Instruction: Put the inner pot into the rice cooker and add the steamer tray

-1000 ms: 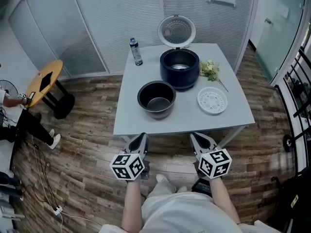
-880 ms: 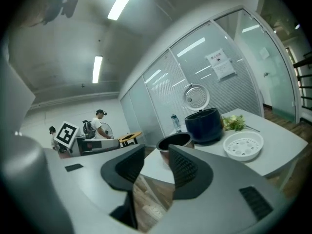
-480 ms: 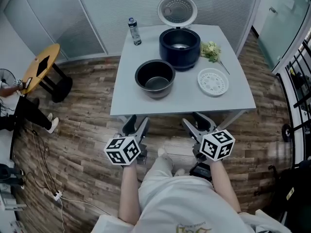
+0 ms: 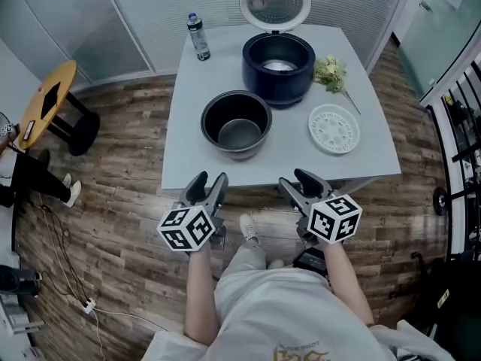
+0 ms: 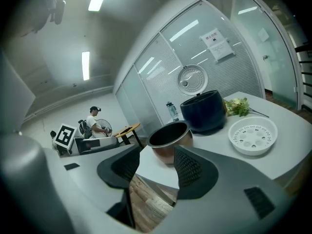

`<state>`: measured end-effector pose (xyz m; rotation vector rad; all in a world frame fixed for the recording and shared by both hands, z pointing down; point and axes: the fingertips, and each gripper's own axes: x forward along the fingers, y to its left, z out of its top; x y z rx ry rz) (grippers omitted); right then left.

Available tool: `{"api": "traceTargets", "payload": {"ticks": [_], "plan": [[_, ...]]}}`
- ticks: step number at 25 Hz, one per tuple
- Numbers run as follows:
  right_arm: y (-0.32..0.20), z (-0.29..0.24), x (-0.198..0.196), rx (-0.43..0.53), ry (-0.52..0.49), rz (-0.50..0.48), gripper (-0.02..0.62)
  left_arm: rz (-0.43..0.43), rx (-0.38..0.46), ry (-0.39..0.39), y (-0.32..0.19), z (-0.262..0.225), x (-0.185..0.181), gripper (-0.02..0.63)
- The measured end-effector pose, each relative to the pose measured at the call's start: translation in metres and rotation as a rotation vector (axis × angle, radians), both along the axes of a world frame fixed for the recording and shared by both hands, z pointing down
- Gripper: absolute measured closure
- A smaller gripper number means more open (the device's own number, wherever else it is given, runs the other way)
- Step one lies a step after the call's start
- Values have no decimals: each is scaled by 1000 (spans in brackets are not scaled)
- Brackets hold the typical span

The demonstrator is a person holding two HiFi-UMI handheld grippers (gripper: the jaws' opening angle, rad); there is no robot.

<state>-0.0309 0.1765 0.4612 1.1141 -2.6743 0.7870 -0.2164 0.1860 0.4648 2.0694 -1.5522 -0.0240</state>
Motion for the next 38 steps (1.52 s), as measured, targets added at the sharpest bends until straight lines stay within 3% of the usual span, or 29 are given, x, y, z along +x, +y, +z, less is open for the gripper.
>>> {"api": "traceTargets", "payload": {"ticks": [9,17,24,28,31,38], "plan": [[-113,38,-27,-120,15,27,374,-7,-108,23,-114,45,-49,367],[-172,63,-45,-189,34,74,374,-12,-166,47,-179,67,-87,367],[-200,83,-52,-216,98,118,377,9,-214,59,-202,88,-93,368],[-206,89,-52,-219,121,147,391,17,-216,56,-208,93,-92,431],[-209,92,-51,-211,146,158,400,31,-223,55,-210,97,-89,437],[-210,93,-53,-230,113,171,416,48,-236,58,-212,101,-89,457]]}}
